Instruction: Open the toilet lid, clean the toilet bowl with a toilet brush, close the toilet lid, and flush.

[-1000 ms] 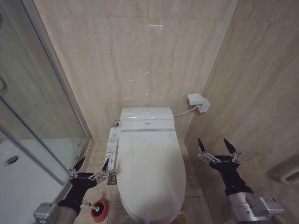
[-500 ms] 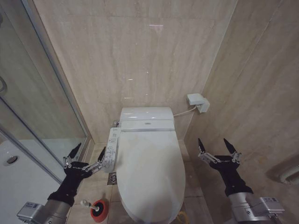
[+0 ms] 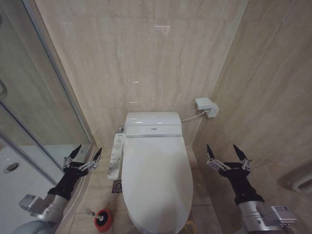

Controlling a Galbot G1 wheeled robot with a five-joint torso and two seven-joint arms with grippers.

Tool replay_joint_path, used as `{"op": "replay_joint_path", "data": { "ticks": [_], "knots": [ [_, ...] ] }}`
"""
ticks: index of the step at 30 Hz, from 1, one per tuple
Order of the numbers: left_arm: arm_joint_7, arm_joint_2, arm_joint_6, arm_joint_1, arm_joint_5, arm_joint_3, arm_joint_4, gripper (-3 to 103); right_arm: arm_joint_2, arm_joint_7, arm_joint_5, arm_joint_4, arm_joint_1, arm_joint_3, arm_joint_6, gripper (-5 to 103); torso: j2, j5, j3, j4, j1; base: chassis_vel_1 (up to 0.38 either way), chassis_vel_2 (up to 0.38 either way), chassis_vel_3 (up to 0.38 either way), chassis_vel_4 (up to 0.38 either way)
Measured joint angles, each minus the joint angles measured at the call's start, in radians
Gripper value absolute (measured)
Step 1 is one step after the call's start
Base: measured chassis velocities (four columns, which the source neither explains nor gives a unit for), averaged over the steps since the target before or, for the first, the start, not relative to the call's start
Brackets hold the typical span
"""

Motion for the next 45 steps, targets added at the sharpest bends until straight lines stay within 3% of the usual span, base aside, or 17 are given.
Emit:
{"op": "replay_joint_path", "data": {
  "ticks": [7, 14, 15, 26, 30, 31, 43, 45],
  "knots": [
    [0.028, 0.092, -0.022, -0.131, -0.023, 0.028, 0.18, 96, 0.0, 0.0, 0.0, 0.0, 0.0, 0.0, 0.0, 100, 0.0, -0.0001, 0.0, -0.0001, 0.0, 0.0, 0.0, 0.0, 0.0],
    [0.044, 0.142, -0.027, -0.236, -0.062, 0.072, 0.282, 96, 0.0, 0.0, 0.0, 0.0, 0.0, 0.0, 0.0, 100, 0.0, 0.0001, 0.0, -0.0002, 0.0, 0.0, 0.0, 0.0, 0.0],
    [0.044, 0.149, -0.03, -0.253, -0.063, 0.082, 0.304, 89, 0.0, 0.0, 0.0, 0.0, 0.0, 0.0, 0.0, 100, 0.0, 0.0001, 0.0, -0.0001, 0.0, 0.0, 0.0, 0.0, 0.0],
    [0.052, 0.208, -0.069, -0.486, -0.072, 0.195, 0.581, 92, 0.0, 0.0, 0.0, 0.0, 0.0, 0.0, 0.0, 100, 0.0, 0.0002, 0.0, -0.0002, 0.0, 0.0, 0.0, 0.0, 0.0],
    [0.067, 0.224, -0.1, -0.594, -0.082, 0.298, 0.674, 92, 0.0, 0.0, 0.0, 0.0, 0.0, 0.0, 0.0, 100, 0.0, 0.0002, 0.0, -0.0002, 0.0, 0.0, 0.0, 0.0, 0.0],
    [0.071, 0.225, -0.113, -0.635, -0.078, 0.336, 0.711, 85, 0.0, 0.0, 0.0, 0.0, 0.0, 0.0, 0.0, 100, 0.0, 0.0002, 0.0, -0.0003, 0.0, 0.0, 0.0, 0.0, 0.0],
    [0.077, 0.231, -0.198, -0.944, -0.068, 0.6, 0.99, 86, 0.0, 0.0, 0.0, 0.0, 0.0, 0.0, 0.0, 100, 0.0, 0.0003, 0.0, -0.0002, 0.0, 0.0, 0.0, 0.0, 0.0],
    [0.089, 0.221, -0.224, -1.01, -0.063, 0.678, 1.05, 86, 0.0, 0.0, 0.0, 0.0, 0.0, 0.0, 0.0, 100, 0.0, 0.0003, 0.0, -0.0002, 0.0, 0.0, 0.0, 0.0, 0.0]
  ]
}}
